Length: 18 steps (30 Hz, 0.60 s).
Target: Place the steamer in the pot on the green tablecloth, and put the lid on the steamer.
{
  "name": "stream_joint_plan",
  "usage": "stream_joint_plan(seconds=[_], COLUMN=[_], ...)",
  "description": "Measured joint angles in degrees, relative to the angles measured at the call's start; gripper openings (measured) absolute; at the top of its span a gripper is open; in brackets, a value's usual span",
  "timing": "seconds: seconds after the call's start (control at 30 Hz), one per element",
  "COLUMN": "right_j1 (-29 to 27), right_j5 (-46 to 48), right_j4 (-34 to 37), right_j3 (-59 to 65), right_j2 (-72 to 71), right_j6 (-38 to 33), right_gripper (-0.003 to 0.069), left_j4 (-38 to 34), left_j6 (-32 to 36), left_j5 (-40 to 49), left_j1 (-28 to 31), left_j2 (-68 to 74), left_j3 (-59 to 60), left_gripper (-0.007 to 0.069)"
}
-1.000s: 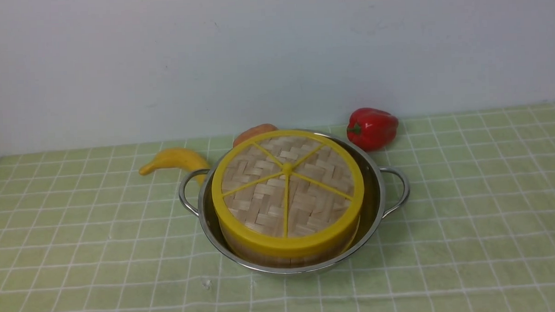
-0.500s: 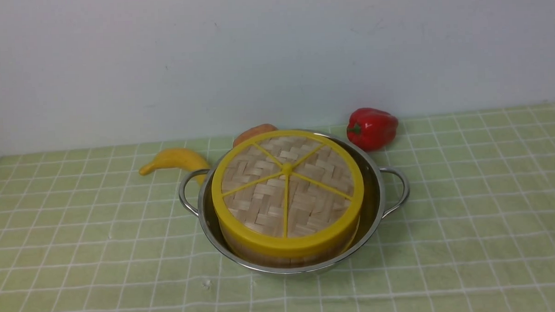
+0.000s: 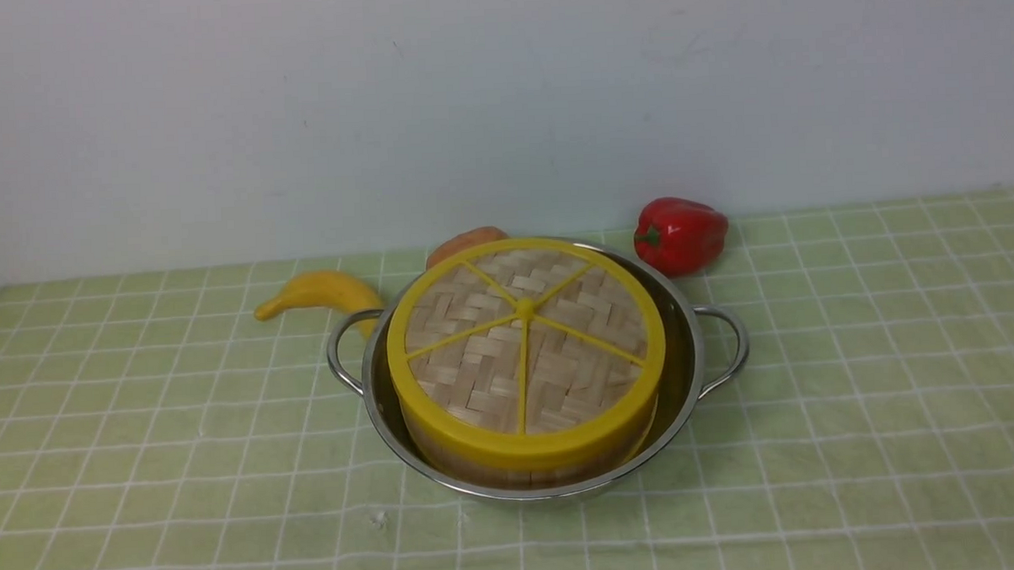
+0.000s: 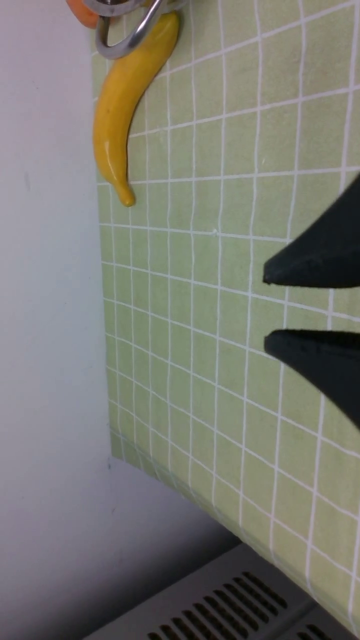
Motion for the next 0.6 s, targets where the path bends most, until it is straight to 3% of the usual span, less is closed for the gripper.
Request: stream_joint_plan(seconds=[0.27, 0.6], right_j1=[0.0, 0.0], right_j5=[5.7, 5.8], right_j4=[2.9, 2.9], right_j3=[0.4, 0.4], right_j2=[0.1, 0.1], right_j6=[1.7, 1.8], right_gripper=[0.024, 0.024], left_j4=[0.0, 0.0], left_j6=[0.0, 0.0], left_j5=[-0.1, -0.1], left_j1=[0.0, 0.0], left_j2=[0.0, 0.0], left_j3=[0.0, 0.0], left_gripper=[0.0138, 0.0139])
